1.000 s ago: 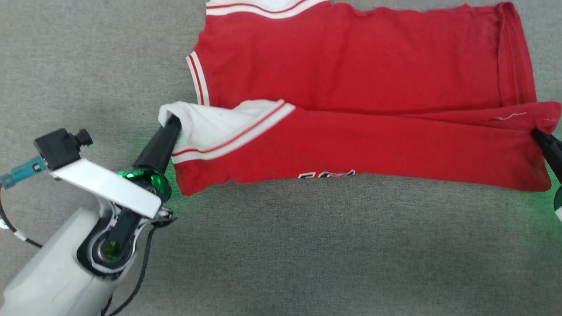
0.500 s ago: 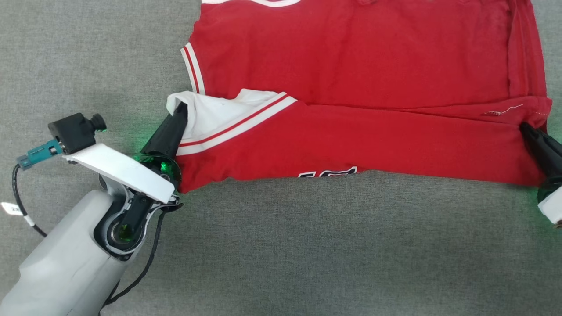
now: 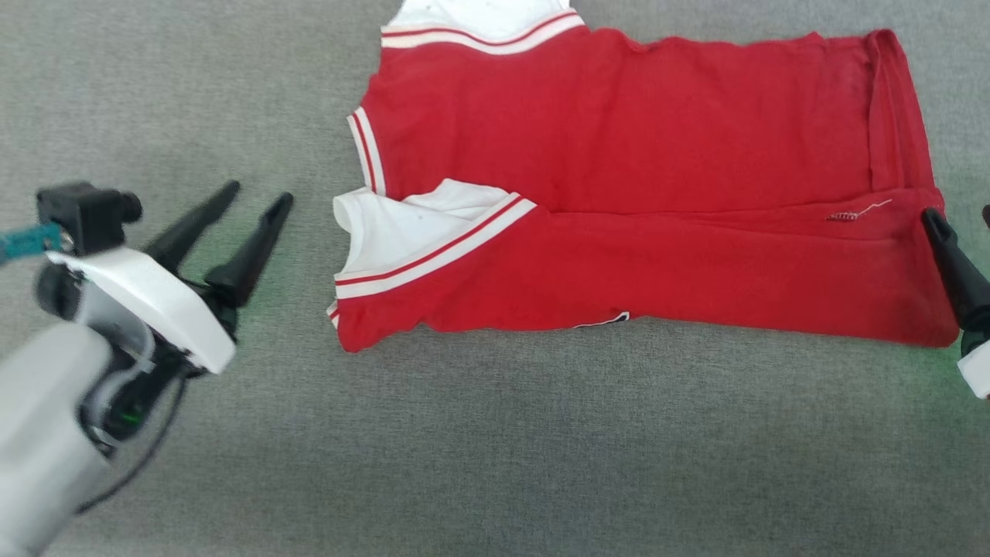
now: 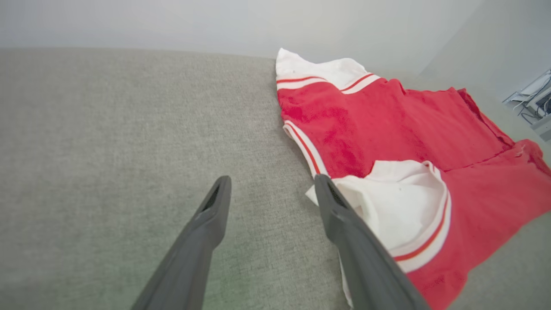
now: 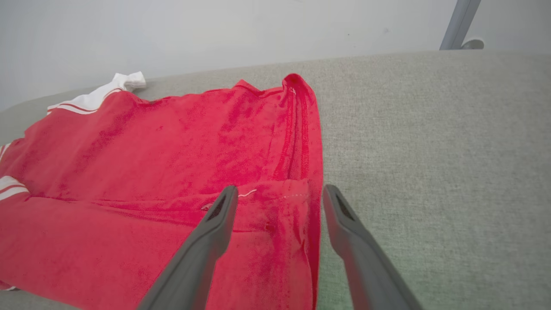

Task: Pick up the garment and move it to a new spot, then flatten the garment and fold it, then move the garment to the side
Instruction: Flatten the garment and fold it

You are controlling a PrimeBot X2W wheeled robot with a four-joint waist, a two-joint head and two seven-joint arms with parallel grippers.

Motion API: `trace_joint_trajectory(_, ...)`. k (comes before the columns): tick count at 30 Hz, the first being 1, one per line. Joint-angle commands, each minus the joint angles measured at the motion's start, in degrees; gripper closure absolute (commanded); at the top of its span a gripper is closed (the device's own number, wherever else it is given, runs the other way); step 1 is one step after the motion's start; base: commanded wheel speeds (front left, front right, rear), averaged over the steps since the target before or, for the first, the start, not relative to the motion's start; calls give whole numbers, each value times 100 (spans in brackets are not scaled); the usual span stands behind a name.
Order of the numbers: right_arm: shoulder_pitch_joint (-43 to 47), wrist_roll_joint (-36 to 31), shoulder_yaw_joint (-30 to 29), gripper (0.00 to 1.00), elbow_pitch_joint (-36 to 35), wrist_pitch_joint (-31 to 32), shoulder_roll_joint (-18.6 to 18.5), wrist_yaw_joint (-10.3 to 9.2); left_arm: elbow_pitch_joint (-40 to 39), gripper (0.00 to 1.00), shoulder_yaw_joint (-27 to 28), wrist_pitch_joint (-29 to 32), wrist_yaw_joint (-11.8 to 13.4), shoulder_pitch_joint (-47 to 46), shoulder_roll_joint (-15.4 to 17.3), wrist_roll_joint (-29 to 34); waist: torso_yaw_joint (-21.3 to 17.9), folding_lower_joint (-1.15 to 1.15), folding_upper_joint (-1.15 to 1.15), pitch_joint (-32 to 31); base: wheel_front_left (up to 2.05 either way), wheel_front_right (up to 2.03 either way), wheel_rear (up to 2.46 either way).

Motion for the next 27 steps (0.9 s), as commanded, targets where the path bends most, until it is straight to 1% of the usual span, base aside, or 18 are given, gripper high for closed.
trace_joint_trajectory(1,74,-87,-44,0,-61,-51,51,0,-91,0,-38,139,80,-132,133,159,46,0,0,-96,0,0,0)
trace_joint_trajectory(4,125,-197,-147,0,-256,-46,121,0,-561,0,-109,800,265,-357,434,97,70,0,0,-180,0,0,0)
trace_joint_trajectory(7,145,-293,-177,0,-405,29,235,0,-1112,0,-325,1800,461,-487,754,-44,43,0,0,-213,0,0,0)
trace_joint_trajectory(12,109,-377,-132,0,-562,129,356,0,-1895,0,-567,3290,668,-576,1035,-744,-51,0,0,-184,0,0,0)
trace_joint_trajectory(14,90,-387,-156,0,-586,134,398,0,-2043,0,-623,3708,797,-550,1058,-1032,-103,0,0,-162,0,0,0)
trace_joint_trajectory(16,84,-391,-171,0,-616,124,426,0,-2118,0,-671,4016,850,-535,1072,-1255,-156,0,0,-136,0,0,0)
trace_joint_trajectory(21,46,-373,-211,0,-641,109,481,0,-1860,0,-612,4403,801,-589,927,-1801,-295,0,0,-41,0,0,0)
trace_joint_trajectory(22,30,-377,-230,0,-648,106,492,0,-1790,0,-625,4487,794,-614,888,-1854,-320,0,0,-15,0,0,0)
trace_joint_trajectory(23,-27,-377,-255,0,-660,107,502,0,-1570,0,-654,4657,844,-674,799,-1925,-371,0,0,34,0,0,0)
trace_joint_trajectory(27,-133,-383,-242,0,-680,150,477,0,-1038,0,-839,5015,926,-814,661,-1823,-474,0,0,136,0,0,0)
